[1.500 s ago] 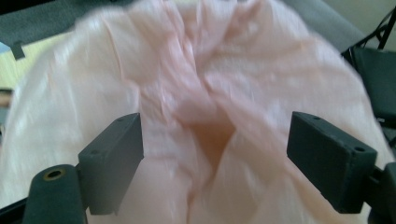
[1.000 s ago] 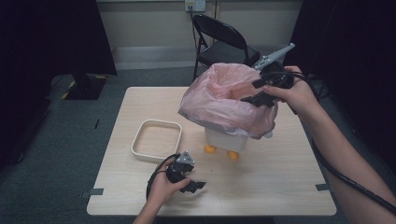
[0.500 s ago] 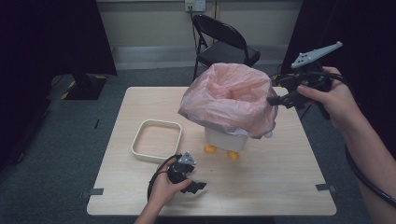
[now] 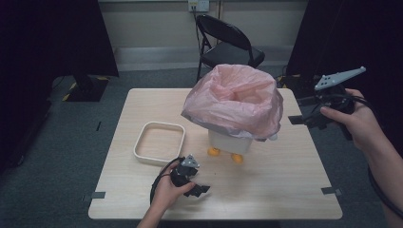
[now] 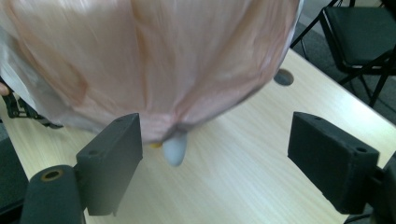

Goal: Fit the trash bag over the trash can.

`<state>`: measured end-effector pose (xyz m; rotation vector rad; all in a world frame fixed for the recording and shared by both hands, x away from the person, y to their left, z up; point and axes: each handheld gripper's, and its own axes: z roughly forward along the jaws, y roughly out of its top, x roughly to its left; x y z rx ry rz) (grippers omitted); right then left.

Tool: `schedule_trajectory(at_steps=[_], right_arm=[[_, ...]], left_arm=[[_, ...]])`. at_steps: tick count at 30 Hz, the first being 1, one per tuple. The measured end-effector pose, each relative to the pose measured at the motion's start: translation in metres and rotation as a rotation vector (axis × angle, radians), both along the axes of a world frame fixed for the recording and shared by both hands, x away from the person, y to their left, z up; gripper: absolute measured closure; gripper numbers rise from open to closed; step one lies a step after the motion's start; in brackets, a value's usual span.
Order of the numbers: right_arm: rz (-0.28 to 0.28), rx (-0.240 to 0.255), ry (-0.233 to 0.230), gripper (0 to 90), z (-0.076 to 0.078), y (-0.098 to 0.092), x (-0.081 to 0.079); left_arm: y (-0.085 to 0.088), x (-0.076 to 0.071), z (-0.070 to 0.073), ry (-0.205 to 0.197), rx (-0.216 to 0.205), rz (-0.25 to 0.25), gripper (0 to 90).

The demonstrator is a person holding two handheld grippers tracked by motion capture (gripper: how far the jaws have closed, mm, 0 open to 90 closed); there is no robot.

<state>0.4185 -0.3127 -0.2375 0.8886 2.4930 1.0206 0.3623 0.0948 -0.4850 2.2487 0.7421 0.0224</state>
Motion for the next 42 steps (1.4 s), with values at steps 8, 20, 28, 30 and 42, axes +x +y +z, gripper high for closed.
schedule_trajectory(at_steps=[8, 20, 28, 30, 42], right_arm=[[0.003, 0.015, 0.029, 17.2, -0.042, -0.007, -0.005], [0.0, 0.038, 0.061, 17.2, -0.113, -0.015, -0.013], [-0.016, 0.045, 0.086, 17.3, -0.153, -0.019, -0.016], [-0.021, 0.051, 0.091, 17.3, -0.163, -0.019, -0.017], [-0.026, 0.014, 0.105, 17.7, -0.233, -0.005, -0.03]], left_arm=[[0.002, 0.0, -0.001, 0.004, 0.01, 0.004, 16.6], [0.003, 0.0, -0.001, -0.01, 0.026, 0.011, 16.5], [0.005, -0.001, -0.002, -0.019, 0.04, 0.011, 16.6], [0.005, -0.001, -0.002, -0.025, 0.046, 0.004, 16.6], [0.005, -0.001, 0.001, -0.047, 0.031, -0.007, 16.6]])
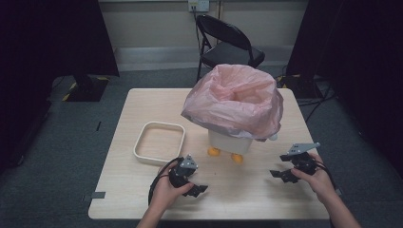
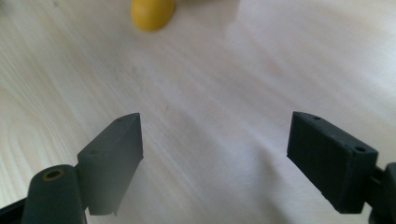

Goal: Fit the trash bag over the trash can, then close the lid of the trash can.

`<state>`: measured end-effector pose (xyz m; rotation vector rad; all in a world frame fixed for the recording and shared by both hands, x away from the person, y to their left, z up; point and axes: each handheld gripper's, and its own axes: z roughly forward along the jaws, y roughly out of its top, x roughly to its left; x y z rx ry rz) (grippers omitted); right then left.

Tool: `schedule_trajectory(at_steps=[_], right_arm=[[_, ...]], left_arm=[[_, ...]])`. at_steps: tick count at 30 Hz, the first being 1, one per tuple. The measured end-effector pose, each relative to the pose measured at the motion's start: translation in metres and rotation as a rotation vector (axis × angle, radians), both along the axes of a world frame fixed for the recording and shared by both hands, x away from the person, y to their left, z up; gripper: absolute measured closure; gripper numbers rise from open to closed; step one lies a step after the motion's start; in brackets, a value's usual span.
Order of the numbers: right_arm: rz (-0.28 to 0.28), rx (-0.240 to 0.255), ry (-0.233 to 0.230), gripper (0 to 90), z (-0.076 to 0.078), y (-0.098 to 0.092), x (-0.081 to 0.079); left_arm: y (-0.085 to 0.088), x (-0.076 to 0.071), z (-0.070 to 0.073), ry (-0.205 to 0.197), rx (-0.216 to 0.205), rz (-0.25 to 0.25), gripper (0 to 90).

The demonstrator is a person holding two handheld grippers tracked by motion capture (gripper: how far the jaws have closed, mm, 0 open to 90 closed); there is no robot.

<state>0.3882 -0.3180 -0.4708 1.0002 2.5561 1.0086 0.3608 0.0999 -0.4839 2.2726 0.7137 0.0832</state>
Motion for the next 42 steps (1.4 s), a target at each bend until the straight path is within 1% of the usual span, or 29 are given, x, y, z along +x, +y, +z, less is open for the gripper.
schedule_trajectory(at_steps=[1, 3, 5, 7, 10, 11, 14, 19, 21, 22, 24, 26, 27, 28, 31, 33, 35, 37, 39, 40, 41, 42], right_arm=[[0.003, -0.007, -0.006, 17.7, -0.004, 0.001, 0.0], [0.002, -0.005, -0.015, 17.7, -0.01, 0.002, -0.002], [-0.002, -0.008, -0.03, 17.7, -0.013, 0.002, -0.003], [-0.005, 0.006, -0.041, 17.7, -0.016, 0.002, -0.004], [-0.005, -0.002, -0.047, 17.4, -0.022, 0.003, -0.005], [-0.01, 0.006, -0.056, 17.0, -0.024, 0.003, -0.006], [-0.013, 0.011, -0.068, 17.6, -0.025, 0.002, -0.006], [-0.028, 0.041, -0.095, 15.6, -0.029, 0.002, -0.008], [-0.03, 0.041, -0.094, 15.5, -0.029, 0.002, -0.008], [-0.031, 0.039, -0.094, 15.5, -0.029, 0.002, -0.008], [-0.033, 0.039, -0.095, 15.4, -0.029, 0.002, -0.008], [-0.035, 0.039, -0.094, 15.4, -0.029, 0.002, -0.008], [-0.035, 0.039, -0.095, 15.4, -0.029, 0.002, -0.008], [-0.035, 0.039, -0.095, 15.4, -0.029, 0.002, -0.008], [-0.035, 0.04, -0.095, 15.4, -0.029, 0.002, -0.008], [-0.035, 0.04, -0.095, 15.4, -0.029, 0.002, -0.008], [-0.035, 0.04, -0.095, 15.4, -0.029, 0.002, -0.008], [-0.035, 0.04, -0.095, 15.4, -0.029, 0.002, -0.008], [-0.036, 0.039, -0.096, 15.4, -0.029, 0.002, -0.008], [-0.036, 0.039, -0.096, 15.4, -0.029, 0.002, -0.008], [-0.035, 0.04, -0.096, 15.4, -0.029, 0.002, -0.008], [-0.035, 0.04, -0.096, 15.4, -0.029, 0.002, -0.008]], left_arm=[[0.0, 0.0, 0.001, -0.001, 0.002, -0.002, 16.6], [0.001, 0.001, 0.002, -0.006, 0.008, -0.006, 16.6], [0.001, 0.002, 0.001, -0.008, 0.001, -0.001, 16.6], [0.001, 0.002, 0.0, -0.006, 0.002, -0.002, 16.6], [0.001, 0.002, 0.0, -0.002, 0.013, -0.002, 16.6], [0.001, 0.002, 0.0, -0.003, 0.011, -0.004, 16.6], [0.001, 0.002, 0.002, -0.011, 0.011, 0.001, 16.6], [0.003, 0.005, 0.007, -0.014, 0.0, 0.002, 16.6], [0.005, 0.006, 0.01, -0.019, -0.003, 0.008, 16.7], [0.008, 0.007, 0.012, -0.02, 0.006, 0.01, 16.6], [0.011, 0.009, 0.013, -0.017, 0.004, 0.016, 16.7], [0.015, 0.011, 0.015, -0.016, 0.001, 0.033, 16.6], [0.018, 0.013, 0.015, -0.015, -0.003, 0.036, 16.6], [0.02, 0.015, 0.016, -0.015, 0.003, 0.039, 16.6], [0.029, 0.021, 0.017, -0.007, 0.02, 0.07, 16.5], [0.034, 0.025, 0.018, -0.01, 0.022, 0.075, 16.6], [0.038, 0.028, 0.019, -0.013, 0.012, 0.089, 16.7], [0.043, 0.032, 0.022, -0.014, 0.02, 0.097, 16.9], [0.048, 0.036, 0.026, -0.033, 0.011, 0.102, 21.8], [0.051, 0.038, 0.028, -0.042, 0.015, 0.114, 22.2], [0.053, 0.04, 0.03, -0.051, 0.04, 0.128, 20.6], [0.055, 0.042, 0.032, -0.059, 0.043, 0.135, 16.5]])
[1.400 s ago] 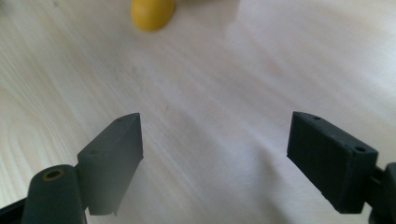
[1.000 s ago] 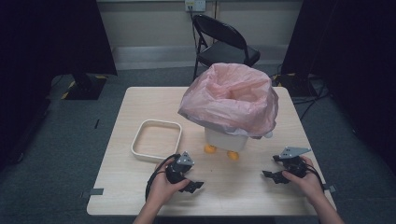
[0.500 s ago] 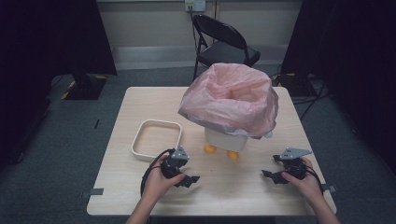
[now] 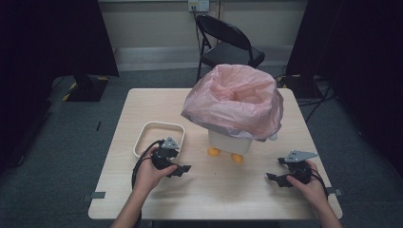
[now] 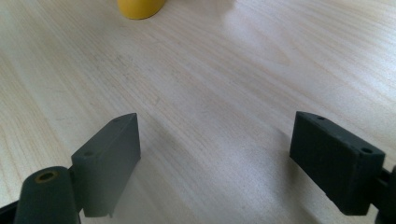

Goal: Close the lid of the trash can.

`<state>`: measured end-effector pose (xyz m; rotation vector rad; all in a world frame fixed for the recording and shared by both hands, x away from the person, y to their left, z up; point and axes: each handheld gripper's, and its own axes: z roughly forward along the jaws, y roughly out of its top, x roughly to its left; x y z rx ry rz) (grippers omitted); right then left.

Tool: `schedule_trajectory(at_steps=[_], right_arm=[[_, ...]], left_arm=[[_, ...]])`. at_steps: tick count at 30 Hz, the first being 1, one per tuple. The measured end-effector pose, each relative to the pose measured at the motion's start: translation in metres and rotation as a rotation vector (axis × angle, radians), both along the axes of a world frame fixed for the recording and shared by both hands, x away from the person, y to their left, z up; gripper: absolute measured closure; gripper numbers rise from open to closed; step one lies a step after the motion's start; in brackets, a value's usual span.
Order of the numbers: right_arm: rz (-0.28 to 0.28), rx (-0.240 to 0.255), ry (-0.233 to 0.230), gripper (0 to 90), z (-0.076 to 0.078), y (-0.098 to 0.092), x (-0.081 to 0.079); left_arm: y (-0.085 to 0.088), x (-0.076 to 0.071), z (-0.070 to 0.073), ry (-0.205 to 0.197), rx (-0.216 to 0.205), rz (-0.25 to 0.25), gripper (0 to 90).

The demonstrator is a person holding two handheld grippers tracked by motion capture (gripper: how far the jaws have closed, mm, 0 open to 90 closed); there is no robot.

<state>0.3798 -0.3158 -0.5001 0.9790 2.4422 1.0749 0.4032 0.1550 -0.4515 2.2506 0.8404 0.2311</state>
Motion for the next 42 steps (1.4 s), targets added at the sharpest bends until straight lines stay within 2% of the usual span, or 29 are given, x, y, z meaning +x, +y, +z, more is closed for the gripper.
schedule_trajectory(at_steps=[2, 4, 6, 7, 10, 12, 15, 17, 18, 19, 21, 23, 26, 27, 29, 31, 36, 38, 39, 40, 42], right_arm=[[-0.001, -0.001, 0.0, 15.4, 0.0, 0.0, 0.0], [0.0, 0.0, 0.0, 15.4, 0.0, 0.0, 0.0], [0.0, 0.0, 0.0, 15.4, 0.0, 0.0, 0.0], [0.0, 0.0, 0.0, 15.4, 0.0, 0.0, 0.0], [0.0, 0.0, 0.0, 15.4, 0.0, 0.0, 0.0], [0.0, 0.0, 0.0, 15.4, 0.0, 0.0, 0.0], [0.0, 0.0, 0.001, 15.4, 0.0, 0.0, 0.0], [0.0, 0.0, 0.0, 15.4, 0.0, 0.0, 0.0], [0.0, 0.0, 0.001, 15.4, 0.0, 0.0, 0.0], [0.0, 0.001, 0.002, 15.4, 0.0, 0.0, 0.0], [0.001, 0.002, 0.003, 15.5, 0.0, 0.0, 0.0], [0.002, 0.003, 0.004, 15.5, 0.0, 0.0, 0.0], [0.002, 0.004, 0.004, 15.6, 0.0, 0.0, 0.0], [0.002, 0.005, 0.004, 15.6, 0.0, 0.0, 0.0], [0.002, 0.004, 0.005, 15.5, 0.0, 0.0, 0.0], [0.003, 0.004, 0.004, 15.5, 0.0, 0.0, 0.0], [0.002, 0.005, 0.005, 15.5, 0.0, 0.0, 0.0], [0.002, 0.005, 0.004, 15.6, 0.0, -0.001, 0.0], [0.002, 0.006, 0.005, 15.6, 0.0, -0.001, 0.0], [0.002, 0.007, 0.006, 15.6, 0.0, -0.001, 0.0], [0.001, 0.008, 0.006, 15.6, 0.0, -0.001, 0.0]], left_arm=[[0.006, 0.003, 0.006, -0.006, -0.046, 0.003, 18.7], [0.011, 0.005, 0.012, -0.03, -0.032, 0.008, 18.6], [0.017, 0.008, 0.016, -0.029, -0.038, 0.025, 16.4], [0.022, 0.01, 0.018, -0.031, -0.027, 0.052, 16.5], [0.034, 0.016, 0.016, -0.01, -0.056, 0.129, 16.4], [0.04, 0.02, 0.014, -0.016, -0.032, 0.152, 19.2], [0.052, 0.026, 0.013, -0.027, -0.048, 0.207, 22.1], [0.06, 0.03, 0.013, -0.034, -0.037, 0.248, 26.5], [0.066, 0.034, 0.013, -0.034, -0.023, 0.292, 28.8], [0.07, 0.036, 0.013, -0.034, -0.01, 0.308, 27.7], [0.078, 0.04, 0.014, -0.045, 0.015, 0.335, 33.0], [0.084, 0.043, 0.015, -0.042, 0.047, 0.379, 33.3], [0.093, 0.048, 0.014, -0.05, 0.081, 0.445, 43.3], [0.095, 0.049, 0.014, -0.045, 0.093, 0.46, 42.6], [0.103, 0.053, 0.013, -0.031, 0.058, 0.507, 45.1], [0.108, 0.055, 0.011, -0.033, 0.078, 0.517, 45.3], [0.118, 0.064, 0.0, 0.007, 0.078, 0.554, 51.4], [0.121, 0.067, -0.005, 0.015, 0.096, 0.581, 53.8], [0.123, 0.068, -0.007, 0.024, 0.112, 0.59, 58.3], [0.124, 0.07, -0.01, 0.039, 0.112, 0.605, 58.9], [0.124, 0.072, -0.012, 0.047, 0.105, 0.617, 66.6]])
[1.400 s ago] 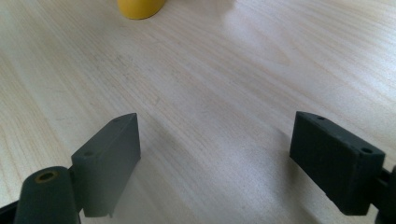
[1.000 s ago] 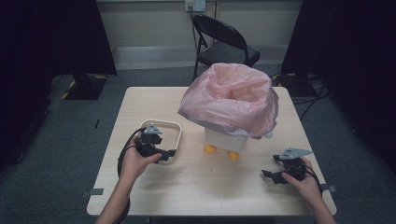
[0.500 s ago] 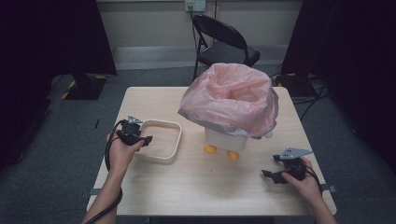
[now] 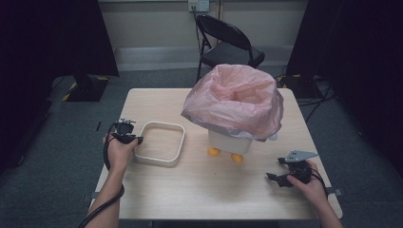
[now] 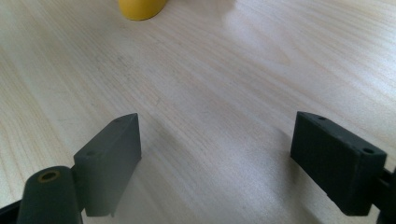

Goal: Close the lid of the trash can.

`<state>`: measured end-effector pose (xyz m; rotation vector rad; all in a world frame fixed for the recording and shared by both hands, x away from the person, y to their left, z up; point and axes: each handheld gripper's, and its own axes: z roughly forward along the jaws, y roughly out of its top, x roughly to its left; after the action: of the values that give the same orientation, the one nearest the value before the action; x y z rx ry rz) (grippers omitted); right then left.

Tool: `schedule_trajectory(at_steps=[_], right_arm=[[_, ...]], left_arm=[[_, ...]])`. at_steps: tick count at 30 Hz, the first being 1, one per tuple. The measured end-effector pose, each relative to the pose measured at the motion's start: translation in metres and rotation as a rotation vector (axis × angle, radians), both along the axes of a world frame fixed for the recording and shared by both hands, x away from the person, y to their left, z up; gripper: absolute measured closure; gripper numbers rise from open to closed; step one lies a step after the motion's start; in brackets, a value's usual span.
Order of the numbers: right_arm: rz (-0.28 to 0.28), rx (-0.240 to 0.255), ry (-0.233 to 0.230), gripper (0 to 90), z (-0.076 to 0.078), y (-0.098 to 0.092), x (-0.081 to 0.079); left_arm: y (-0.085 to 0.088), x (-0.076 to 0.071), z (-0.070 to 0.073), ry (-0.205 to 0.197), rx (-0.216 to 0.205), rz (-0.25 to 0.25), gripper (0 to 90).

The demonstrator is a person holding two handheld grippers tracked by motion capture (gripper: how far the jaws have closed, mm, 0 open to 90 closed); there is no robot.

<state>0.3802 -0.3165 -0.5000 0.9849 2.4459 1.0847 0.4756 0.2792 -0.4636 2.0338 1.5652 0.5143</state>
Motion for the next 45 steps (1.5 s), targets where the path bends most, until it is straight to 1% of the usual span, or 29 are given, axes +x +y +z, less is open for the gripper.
schedule_trajectory(at_steps=[1, 2, 3, 5, 7, 8, 9, 10, 13, 15, 20, 21, 23, 26, 28, 29, 32, 34, 35, 37, 38, 41, 43, 45], right_arm=[[0.0, 0.001, 0.001, 15.6, 0.0, 0.0, 0.0], [0.0, 0.002, 0.001, 15.6, 0.0, 0.0, 0.0], [0.0, 0.0, 0.0, 15.6, 0.0, 0.0, 0.0], [0.001, -0.003, -0.002, 15.6, 0.0, 0.0, 0.0], [0.001, -0.003, -0.002, 15.6, 0.0, 0.0, 0.0], [0.001, -0.003, -0.002, 15.5, 0.0, 0.0, 0.0], [0.001, -0.003, -0.002, 15.5, 0.0, 0.0, 0.0], [0.001, -0.003, -0.002, 15.5, 0.0, 0.0, 0.0], [0.001, -0.003, -0.002, 15.5, 0.0, 0.0, 0.0], [0.0, -0.004, -0.002, 15.5, 0.0, 0.0, 0.0], [0.0, -0.005, -0.003, 15.5, 0.0, 0.0, 0.0], [0.0, -0.006, -0.003, 15.5, 0.0, 0.0, 0.0], [0.0, -0.006, -0.003, 15.5, 0.0, 0.0, 0.0], [0.0, -0.006, -0.003, 15.5, 0.0, 0.0, 0.0], [0.0, -0.006, -0.003, 15.5, 0.0, 0.0, 0.0], [-0.001, -0.006, -0.003, 15.5, 0.0, 0.0, 0.0], [-0.001, -0.006, -0.003, 15.5, 0.0, 0.001, 0.0], [-0.001, -0.006, -0.003, 15.5, 0.0, 0.001, 0.0], [-0.001, -0.006, -0.003, 15.4, 0.0, 0.001, 0.0], [-0.001, -0.007, -0.004, 15.4, 0.0, 0.001, 0.0], [-0.002, -0.007, -0.004, 15.4, 0.0, 0.001, 0.0], [-0.002, -0.006, -0.003, 15.4, 0.0, 0.001, 0.0], [-0.002, -0.007, -0.004, 15.4, 0.0, 0.001, 0.0], [-0.002, -0.007, -0.003, 15.4, 0.0, 0.001, 0.0]], left_arm=[[0.0, 0.001, 0.0, -0.005, 0.005, -0.002, 67.6], [0.0, 0.003, 0.0, 0.001, 0.003, -0.001, 70.5], [0.0, 0.004, 0.0, 0.005, -0.003, -0.003, 75.4], [-0.002, 0.006, 0.0, 0.017, 0.001, -0.003, 82.3], [-0.002, 0.007, 0.001, 0.029, 0.002, 0.003, 83.6], [-0.003, 0.008, 0.002, 0.035, -0.007, 0.002, 84.0], [-0.003, 0.008, 0.003, 0.041, -0.007, -0.006, 84.2], [-0.004, 0.008, 0.005, 0.055, -0.009, -0.01, 84.1], [-0.004, 0.007, 0.011, 0.067, 0.004, -0.022, 84.1], [-0.004, 0.005, 0.018, 0.072, 0.004, -0.027, 84.0], [-0.002, 0.001, 0.036, 0.076, -0.037, -0.045, 84.3], [-0.002, 0.0, 0.041, 0.08, -0.032, -0.056, 84.3], [-0.002, -0.002, 0.05, 0.083, -0.039, -0.069, 84.3], [-0.002, -0.006, 0.063, 0.087, -0.037, -0.1, 84.3], [-0.002, -0.008, 0.073, 0.09, -0.038, -0.112, 84.2], [-0.002, -0.009, 0.077, 0.092, -0.035, -0.11, 84.2], [-0.001, -0.013, 0.093, 0.079, -0.035, -0.117, 84.2], [-0.001, -0.016, 0.102, 0.073, -0.041, -0.126, 84.2], [-0.001, -0.017, 0.107, 0.076, -0.046, -0.132, 84.2], [-0.001, -0.019, 0.114, 0.064, -0.043, -0.134, 84.3], [-0.001, -0.021, 0.119, 0.067, -0.043, -0.134, 84.3], [0.0, -0.024, 0.128, 0.071, -0.048, -0.145, 84.3], [0.0, -0.026, 0.133, 0.066, -0.047, -0.151, 84.3], [-0.001, -0.028, 0.138, 0.069, -0.04, -0.158, 84.3]])
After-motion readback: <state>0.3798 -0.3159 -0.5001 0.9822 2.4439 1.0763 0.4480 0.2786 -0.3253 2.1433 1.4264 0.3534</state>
